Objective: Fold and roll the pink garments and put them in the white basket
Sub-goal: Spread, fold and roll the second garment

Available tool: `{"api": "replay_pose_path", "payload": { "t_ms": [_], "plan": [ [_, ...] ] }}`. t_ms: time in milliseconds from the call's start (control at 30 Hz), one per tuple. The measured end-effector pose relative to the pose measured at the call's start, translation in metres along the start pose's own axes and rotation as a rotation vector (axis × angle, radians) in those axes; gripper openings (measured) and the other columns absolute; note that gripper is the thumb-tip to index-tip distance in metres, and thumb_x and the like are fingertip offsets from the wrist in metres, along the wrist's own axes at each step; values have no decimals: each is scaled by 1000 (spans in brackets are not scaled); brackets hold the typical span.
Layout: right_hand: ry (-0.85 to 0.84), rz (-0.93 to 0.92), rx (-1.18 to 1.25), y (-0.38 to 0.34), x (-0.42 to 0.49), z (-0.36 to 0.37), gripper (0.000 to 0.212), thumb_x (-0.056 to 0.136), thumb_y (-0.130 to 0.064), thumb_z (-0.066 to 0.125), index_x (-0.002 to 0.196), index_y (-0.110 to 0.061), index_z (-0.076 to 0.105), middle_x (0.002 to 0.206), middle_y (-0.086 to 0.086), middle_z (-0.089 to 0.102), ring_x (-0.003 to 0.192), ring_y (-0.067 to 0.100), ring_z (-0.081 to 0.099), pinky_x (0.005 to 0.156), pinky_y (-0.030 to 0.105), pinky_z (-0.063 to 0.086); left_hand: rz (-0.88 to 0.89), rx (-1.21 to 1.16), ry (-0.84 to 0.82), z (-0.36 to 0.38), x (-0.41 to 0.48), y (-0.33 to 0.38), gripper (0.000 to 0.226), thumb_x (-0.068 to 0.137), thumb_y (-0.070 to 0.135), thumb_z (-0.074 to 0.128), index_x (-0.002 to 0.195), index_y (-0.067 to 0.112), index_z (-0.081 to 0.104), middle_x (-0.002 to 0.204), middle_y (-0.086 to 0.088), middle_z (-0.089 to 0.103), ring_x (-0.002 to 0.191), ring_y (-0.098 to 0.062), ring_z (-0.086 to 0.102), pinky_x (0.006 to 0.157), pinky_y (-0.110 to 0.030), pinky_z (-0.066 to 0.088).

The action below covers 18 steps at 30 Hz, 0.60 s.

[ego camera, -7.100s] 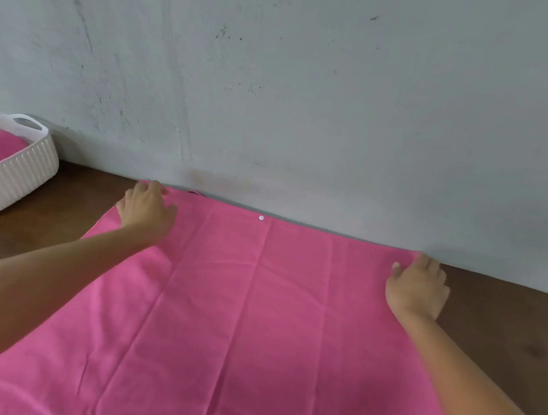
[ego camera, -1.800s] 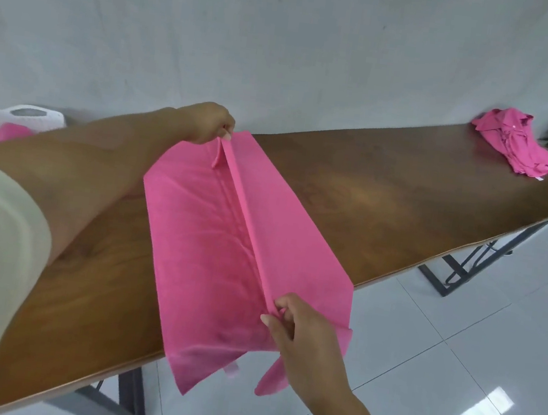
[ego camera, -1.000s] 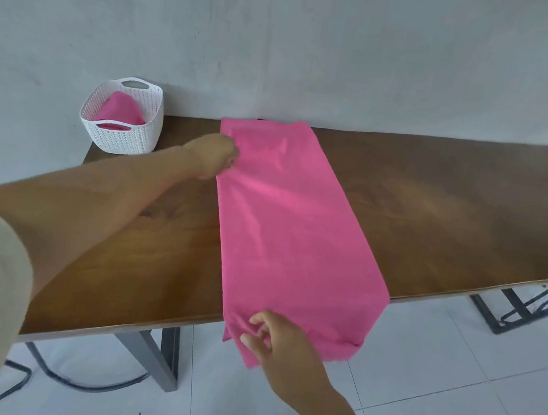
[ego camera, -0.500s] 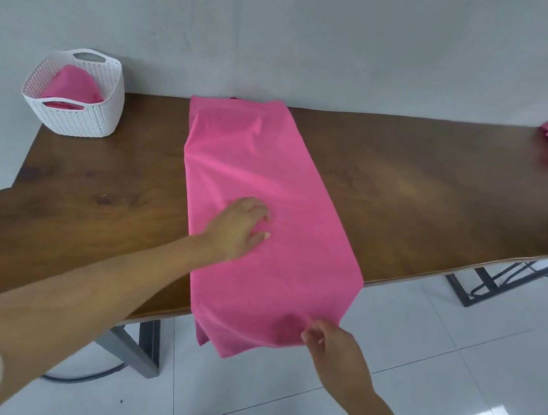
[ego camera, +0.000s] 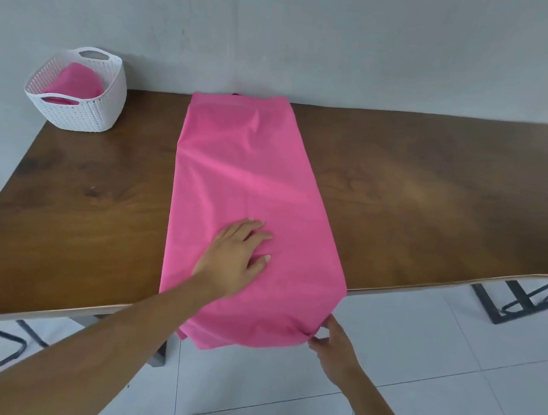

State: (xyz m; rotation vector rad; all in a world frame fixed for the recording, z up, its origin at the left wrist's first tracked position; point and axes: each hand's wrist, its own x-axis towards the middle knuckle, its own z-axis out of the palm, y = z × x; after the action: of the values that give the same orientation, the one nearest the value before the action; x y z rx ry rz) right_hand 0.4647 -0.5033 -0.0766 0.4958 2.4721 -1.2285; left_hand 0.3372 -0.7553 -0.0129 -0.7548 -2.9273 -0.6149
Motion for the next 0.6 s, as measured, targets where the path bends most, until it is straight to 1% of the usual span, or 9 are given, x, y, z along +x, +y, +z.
{"api": "replay_pose_path", "payload": {
  "t_ms": [100, 167, 233, 267, 367, 400, 467, 533, 600],
  "plan": [
    [53, -33, 22, 3, 0, 2, 33, 90, 3, 62, 89, -30, 55, 94, -4, 67, 80, 24, 65, 61, 12, 43, -11, 7, 18, -1, 0, 0, 47, 103, 46, 45, 146, 28, 49, 159, 4, 37, 151, -17, 25, 122, -30, 10],
    [85, -17, 44, 9, -1, 3, 34, 86, 7, 56, 79, -27, 57, 79, -6, 66, 72, 15, 59, 58, 11, 41, -15, -7, 22, -1, 0, 0, 45, 103, 45, 47, 145, 28, 50, 158, 5, 39, 150, -15, 26, 123, -30, 12],
    [110, -3, 93, 14, -4, 2, 32, 83, 6, 54, 75, -24, 60, 67, -9, 64, 65, 9, 55, 55, 13, 39, -17, -13, 21, -1, 0, 0, 45, 103, 44, 47, 144, 28, 51, 158, 6, 40, 149, -15, 28, 125, -36, 19],
    [115, 4, 123, 18, -5, 1, 28, 83, 4, 55, 77, -22, 64, 66, -11, 65, 64, 8, 55, 55, 13, 39, -19, -11, 21, -1, 0, 0, 44, 102, 45, 47, 143, 28, 51, 158, 6, 40, 149, -14, 28, 125, -38, 21],
    [121, 24, 163, 29, -11, -2, 16, 88, -6, 61, 82, -18, 71, 68, -10, 68, 65, 9, 59, 55, 16, 41, -31, -6, 11, -1, -1, 1, 46, 102, 47, 43, 143, 28, 51, 158, 7, 40, 149, -13, 28, 124, -35, 19],
    [118, 54, 184, 34, -12, -2, 15, 90, -8, 62, 82, -17, 71, 70, -8, 69, 66, 12, 62, 56, 21, 46, -32, -3, 13, -2, -1, 2, 48, 101, 49, 41, 143, 28, 51, 158, 7, 40, 149, -13, 28, 124, -34, 19],
    [103, 136, 267, 41, -13, -1, 10, 92, -9, 64, 84, -13, 69, 77, -3, 74, 67, 17, 68, 66, 32, 55, -34, 4, 14, -3, -1, 2, 50, 100, 50, 38, 143, 27, 51, 158, 7, 41, 149, -13, 29, 124, -35, 21],
    [41, 235, 486, 48, -12, -4, 5, 92, -5, 63, 93, -6, 68, 88, 7, 76, 73, 18, 71, 73, 34, 55, -36, 7, 15, -3, -1, 3, 50, 99, 50, 39, 142, 27, 52, 157, 7, 42, 148, -14, 30, 124, -38, 23],
    [-51, 346, 860, 49, -12, -8, 14, 96, -2, 56, 103, -1, 68, 100, 14, 74, 89, 25, 71, 81, 36, 55, -39, 17, 9, -3, -1, 4, 50, 100, 49, 39, 143, 27, 52, 157, 6, 42, 148, -14, 31, 124, -38, 23]
  ]
}}
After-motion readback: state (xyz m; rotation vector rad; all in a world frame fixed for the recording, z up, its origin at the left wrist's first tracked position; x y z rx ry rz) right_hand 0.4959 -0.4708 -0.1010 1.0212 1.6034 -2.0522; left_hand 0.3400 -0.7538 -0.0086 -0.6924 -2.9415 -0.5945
